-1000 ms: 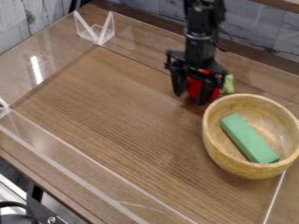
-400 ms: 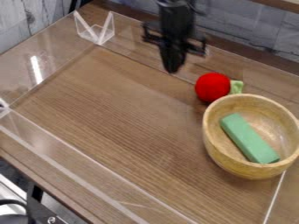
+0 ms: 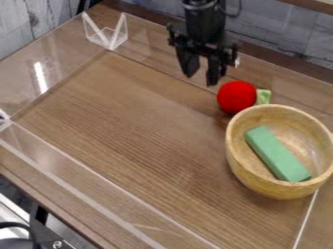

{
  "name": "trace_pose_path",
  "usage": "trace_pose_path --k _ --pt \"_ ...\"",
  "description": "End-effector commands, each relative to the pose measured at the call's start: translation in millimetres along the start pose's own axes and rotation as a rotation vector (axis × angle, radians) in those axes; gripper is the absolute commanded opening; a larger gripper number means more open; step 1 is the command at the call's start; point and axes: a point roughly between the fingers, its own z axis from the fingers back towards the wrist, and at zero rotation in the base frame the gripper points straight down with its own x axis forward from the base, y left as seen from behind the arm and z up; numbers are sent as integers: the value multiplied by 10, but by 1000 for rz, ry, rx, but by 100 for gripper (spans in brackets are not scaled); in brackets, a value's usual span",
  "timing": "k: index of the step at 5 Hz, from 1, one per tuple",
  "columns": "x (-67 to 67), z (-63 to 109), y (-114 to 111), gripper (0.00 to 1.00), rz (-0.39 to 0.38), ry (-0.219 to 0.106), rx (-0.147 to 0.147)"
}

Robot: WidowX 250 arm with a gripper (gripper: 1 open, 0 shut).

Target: Move the red fruit to the left side of the table

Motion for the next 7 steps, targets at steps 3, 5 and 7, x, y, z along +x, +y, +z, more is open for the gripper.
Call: trace_pose_path --k 3,5,7 --pt "227 -141 -262 100 -197 0 -29" --pt "345 44 -319 0 -114 -5 -18" --pt "363 340 -357 100 -18 -43 -16"
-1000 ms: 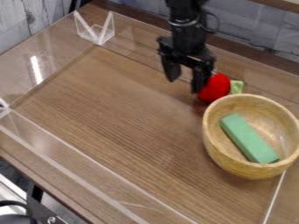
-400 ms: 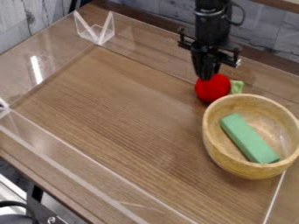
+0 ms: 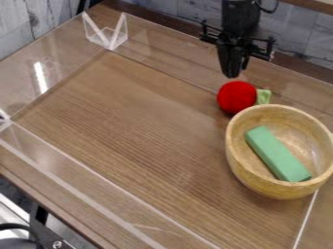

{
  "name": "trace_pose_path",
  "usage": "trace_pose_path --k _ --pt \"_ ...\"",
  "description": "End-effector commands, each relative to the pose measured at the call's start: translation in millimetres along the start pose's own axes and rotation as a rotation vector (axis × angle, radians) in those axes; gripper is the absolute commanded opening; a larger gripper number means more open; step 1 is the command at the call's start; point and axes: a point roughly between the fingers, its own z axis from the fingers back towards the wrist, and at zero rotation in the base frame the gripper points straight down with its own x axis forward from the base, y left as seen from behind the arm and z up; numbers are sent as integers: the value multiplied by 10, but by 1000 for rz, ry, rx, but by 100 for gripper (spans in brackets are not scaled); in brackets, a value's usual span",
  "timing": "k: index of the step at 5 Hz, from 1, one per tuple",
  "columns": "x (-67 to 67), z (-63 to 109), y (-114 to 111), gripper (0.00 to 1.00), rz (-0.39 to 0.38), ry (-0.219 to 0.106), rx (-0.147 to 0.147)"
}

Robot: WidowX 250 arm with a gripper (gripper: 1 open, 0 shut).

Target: Move the red fruit to the left side of the table

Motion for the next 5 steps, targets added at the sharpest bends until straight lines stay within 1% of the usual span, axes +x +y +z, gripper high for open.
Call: trace_pose_path --k 1,3,4,5 --pt "3 102 -93 100 25 -51 12" --pt "-18 -244 -92 100 20 -8 21" --pt "-30 -243 -66 0 -30 -2 16" --pt "-41 -191 -40 0 -80 -2 6"
